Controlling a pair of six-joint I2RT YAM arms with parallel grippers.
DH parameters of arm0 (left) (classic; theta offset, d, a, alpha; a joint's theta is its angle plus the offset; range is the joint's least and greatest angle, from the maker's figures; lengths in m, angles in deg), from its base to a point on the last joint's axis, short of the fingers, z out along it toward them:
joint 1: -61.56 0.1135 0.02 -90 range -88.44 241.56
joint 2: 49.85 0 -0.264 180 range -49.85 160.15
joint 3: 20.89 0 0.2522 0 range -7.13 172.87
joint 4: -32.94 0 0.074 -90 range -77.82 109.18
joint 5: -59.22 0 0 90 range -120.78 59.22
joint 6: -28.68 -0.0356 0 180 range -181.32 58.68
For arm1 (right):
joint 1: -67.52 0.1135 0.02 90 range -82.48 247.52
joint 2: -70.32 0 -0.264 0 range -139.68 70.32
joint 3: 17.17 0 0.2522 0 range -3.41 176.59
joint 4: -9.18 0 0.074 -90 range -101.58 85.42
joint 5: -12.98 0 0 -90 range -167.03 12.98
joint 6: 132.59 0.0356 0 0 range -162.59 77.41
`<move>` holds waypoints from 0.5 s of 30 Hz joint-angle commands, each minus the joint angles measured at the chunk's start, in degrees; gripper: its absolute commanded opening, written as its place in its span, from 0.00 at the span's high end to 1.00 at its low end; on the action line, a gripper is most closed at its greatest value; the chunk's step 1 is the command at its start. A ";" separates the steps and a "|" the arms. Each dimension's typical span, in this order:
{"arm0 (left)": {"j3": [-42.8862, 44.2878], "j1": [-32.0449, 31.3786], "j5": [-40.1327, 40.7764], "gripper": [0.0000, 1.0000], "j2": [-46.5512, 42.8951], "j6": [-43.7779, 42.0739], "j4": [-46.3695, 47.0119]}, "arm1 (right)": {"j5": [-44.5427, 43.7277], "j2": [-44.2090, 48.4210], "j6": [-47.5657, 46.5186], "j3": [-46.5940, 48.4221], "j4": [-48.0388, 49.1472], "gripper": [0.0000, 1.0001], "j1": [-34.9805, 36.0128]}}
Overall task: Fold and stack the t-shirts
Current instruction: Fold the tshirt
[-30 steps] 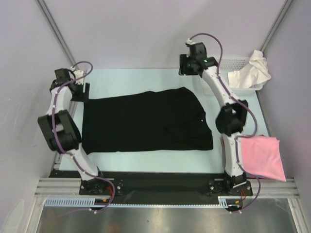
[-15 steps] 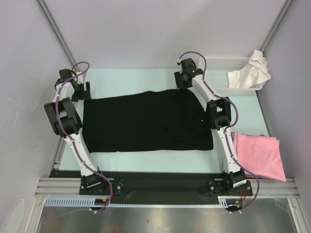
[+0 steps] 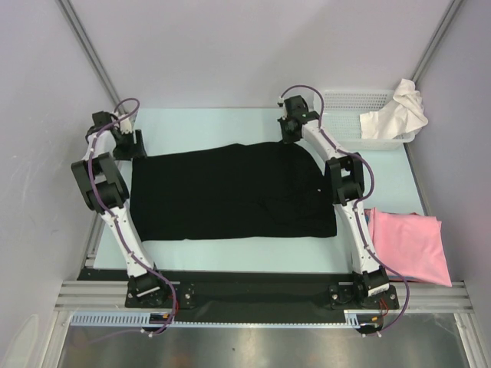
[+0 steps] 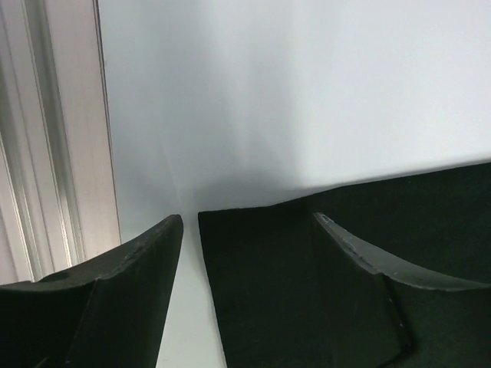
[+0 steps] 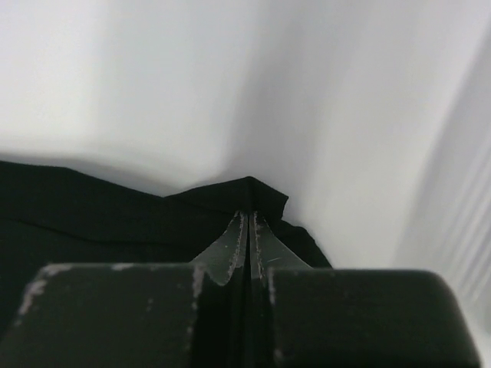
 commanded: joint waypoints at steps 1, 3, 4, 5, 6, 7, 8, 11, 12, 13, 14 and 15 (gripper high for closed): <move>2.36 0.61 -6.08 0.27 1.86 -0.67 -2.02 | 2.86 6.08 0.38 -2.12 0.37 1.00 0.39; 2.97 0.70 -8.11 0.31 2.83 -0.93 -3.25 | 3.48 7.92 0.47 -2.30 -0.77 1.00 0.40; 2.80 0.79 -9.51 0.34 2.92 -1.28 -4.39 | 3.39 8.54 0.55 -2.39 -1.12 1.00 0.40; 2.01 0.96 -10.05 0.38 2.92 -1.55 -4.84 | 3.39 9.24 0.73 -2.56 -1.47 1.00 0.40; 1.57 0.96 -10.58 0.41 2.66 -2.33 -5.19 | 3.57 10.12 0.73 -3.00 -1.39 1.00 0.48; 0.96 0.96 -11.45 0.49 2.22 -2.86 -5.72 | 3.65 12.04 0.73 -4.48 -1.13 1.00 0.48; 0.08 0.96 -11.72 0.57 1.87 -3.39 -5.89 | 3.83 13.28 2.21 -5.37 -0.87 1.00 0.57; -2.11 1.14 -12.25 0.99 -0.85 -4.37 -5.64 | 4.71 18.82 3.19 -10.45 0.98 1.00 0.66; -3.08 1.31 -12.60 1.00 -3.56 -4.10 -4.50 | 4.54 20.14 3.37 -11.95 2.03 1.00 0.75; -5.44 1.84 -13.21 1.00 -5.06 -4.10 -3.79 | 4.27 23.37 3.45 -13.45 2.39 1.00 0.92; -6.86 1.93 -14.35 1.00 -8.82 -4.27 -2.31 | 3.49 24.97 3.80 -17.38 3.43 1.00 1.10; -8.35 2.19 -14.80 1.00 -10.86 -4.54 -1.51 | 3.22 26.90 4.07 -19.42 3.88 1.00 1.19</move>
